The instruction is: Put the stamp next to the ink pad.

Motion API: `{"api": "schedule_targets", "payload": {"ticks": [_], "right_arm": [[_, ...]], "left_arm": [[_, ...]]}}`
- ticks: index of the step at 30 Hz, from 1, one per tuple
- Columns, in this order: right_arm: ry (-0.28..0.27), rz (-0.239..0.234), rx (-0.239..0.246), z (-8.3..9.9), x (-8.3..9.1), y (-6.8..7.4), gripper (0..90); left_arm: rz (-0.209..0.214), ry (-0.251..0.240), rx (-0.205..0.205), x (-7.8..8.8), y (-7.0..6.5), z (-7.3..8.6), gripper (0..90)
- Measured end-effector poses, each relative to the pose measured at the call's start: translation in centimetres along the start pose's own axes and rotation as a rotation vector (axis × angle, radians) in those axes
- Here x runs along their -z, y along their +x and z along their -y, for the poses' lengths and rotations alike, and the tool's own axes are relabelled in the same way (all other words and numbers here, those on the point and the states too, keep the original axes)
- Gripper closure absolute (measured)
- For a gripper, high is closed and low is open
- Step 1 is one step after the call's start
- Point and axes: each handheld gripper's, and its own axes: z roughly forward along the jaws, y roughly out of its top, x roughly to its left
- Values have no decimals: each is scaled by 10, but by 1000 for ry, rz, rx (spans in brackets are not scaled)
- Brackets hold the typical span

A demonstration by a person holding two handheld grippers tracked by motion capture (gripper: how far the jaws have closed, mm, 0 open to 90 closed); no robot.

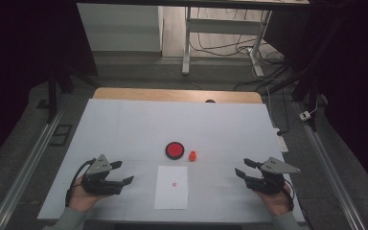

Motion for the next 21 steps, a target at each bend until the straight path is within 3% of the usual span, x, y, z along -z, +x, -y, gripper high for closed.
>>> {"api": "schedule_targets", "payload": {"ticks": [5,21], "right_arm": [[30,29,4,13,10,-5,450],[44,0,12,13,6,-4,450]], "left_arm": [[2,5,-1,-2,-1,0,281],[-2,11,-6,-4,-3,0,275]]}}
